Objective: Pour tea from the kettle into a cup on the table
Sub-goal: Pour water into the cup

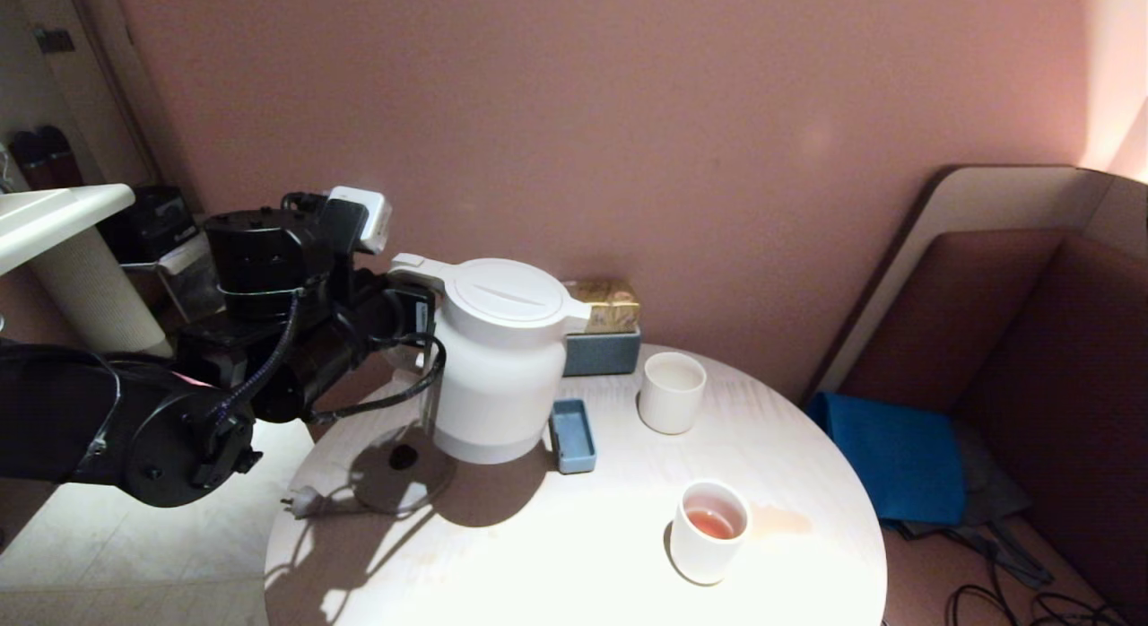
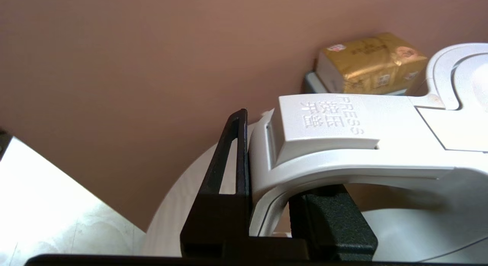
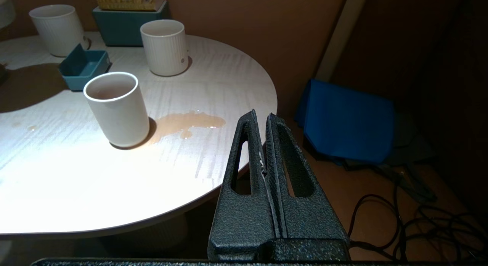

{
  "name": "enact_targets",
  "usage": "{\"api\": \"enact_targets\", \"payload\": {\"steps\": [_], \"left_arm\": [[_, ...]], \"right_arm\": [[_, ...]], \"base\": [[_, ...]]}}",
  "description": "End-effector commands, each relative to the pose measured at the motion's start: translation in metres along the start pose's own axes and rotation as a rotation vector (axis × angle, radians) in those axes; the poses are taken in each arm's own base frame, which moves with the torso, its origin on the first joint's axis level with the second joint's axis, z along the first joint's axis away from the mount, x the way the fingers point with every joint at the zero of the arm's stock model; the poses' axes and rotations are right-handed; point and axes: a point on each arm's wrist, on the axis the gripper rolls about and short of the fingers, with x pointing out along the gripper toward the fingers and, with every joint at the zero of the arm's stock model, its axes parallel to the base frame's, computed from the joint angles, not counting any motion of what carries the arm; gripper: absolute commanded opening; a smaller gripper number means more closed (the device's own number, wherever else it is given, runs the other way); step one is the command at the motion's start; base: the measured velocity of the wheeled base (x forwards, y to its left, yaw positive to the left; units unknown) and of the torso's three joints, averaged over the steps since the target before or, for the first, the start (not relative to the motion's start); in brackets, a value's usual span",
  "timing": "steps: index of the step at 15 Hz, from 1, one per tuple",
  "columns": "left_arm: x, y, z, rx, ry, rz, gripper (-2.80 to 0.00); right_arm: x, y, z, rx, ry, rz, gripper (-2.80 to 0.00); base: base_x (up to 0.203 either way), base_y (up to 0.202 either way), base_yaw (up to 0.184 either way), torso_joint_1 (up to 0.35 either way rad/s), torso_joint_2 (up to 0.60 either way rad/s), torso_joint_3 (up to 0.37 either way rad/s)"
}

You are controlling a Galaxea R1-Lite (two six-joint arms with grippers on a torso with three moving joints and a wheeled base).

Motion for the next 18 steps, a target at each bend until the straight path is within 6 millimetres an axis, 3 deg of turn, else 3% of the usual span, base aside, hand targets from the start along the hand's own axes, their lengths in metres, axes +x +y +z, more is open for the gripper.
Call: {"api": "enact_targets", "payload": {"steps": [1, 4, 10, 12, 18], "left_arm": [[0.001, -0.019, 0.0, 0.008, 0.005, -0.051, -2.8], [0.001, -0.035, -0.003, 0.029, 0.013, -0.096, -2.8], [-0.003, -0.044, -0.012, 0.032, 0.038, -0.129, -2.8], [0.007, -0.047, -0.006, 0.025, 0.014, -0.125, -2.8], [0.062, -0.065, 0.002, 0.021, -0.008, -0.104, -2.8]], "right_arm": [[0.0, 0.0, 0.0, 0.0, 0.001, 0.001, -2.8], [0.0, 0.0, 0.0, 0.0, 0.001, 0.001, -2.8], [0.0, 0.0, 0.0, 0.0, 0.001, 0.001, -2.8], [0.0, 0.0, 0.0, 0.0, 0.001, 0.0, -2.8], [0.0, 0.0, 0.0, 0.0, 0.001, 0.002, -2.8]], "base": [[0.0, 0.0, 0.0, 0.0, 0.0, 0.0], [0.0, 0.0, 0.0, 0.0, 0.0, 0.0], [0.0, 0.0, 0.0, 0.0, 0.0, 0.0], [0.0, 0.0, 0.0, 0.0, 0.0, 0.0], [0.0, 0.0, 0.0, 0.0, 0.0, 0.0]]}}
